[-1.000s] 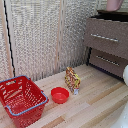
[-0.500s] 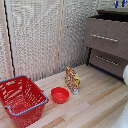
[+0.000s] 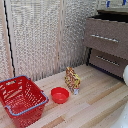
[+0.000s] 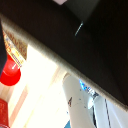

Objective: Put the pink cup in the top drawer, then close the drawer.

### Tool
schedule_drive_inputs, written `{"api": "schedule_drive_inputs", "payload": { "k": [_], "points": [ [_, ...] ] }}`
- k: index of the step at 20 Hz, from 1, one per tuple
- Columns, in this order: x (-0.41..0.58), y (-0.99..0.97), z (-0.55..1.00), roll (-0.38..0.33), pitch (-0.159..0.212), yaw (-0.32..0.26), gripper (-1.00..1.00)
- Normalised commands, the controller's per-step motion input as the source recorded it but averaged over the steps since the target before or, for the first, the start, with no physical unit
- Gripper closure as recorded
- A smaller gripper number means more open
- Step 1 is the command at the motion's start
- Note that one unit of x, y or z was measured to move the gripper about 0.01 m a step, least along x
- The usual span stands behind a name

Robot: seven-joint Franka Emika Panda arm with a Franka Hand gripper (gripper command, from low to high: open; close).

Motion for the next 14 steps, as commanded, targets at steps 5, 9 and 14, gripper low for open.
{"api": "schedule_drive_inputs", "payload": {
  "k": [5,9,14],
  "points": [
    [-0.001,0.13,0.20,-0.104,0.024,0.239,-1.00],
    [0.023,0.06,0.07,-0.189,0.118,0.245,-1.00],
    [0.051,0.17,-0.01,-0.360,0.101,0.124,-1.00]
  ]
}}
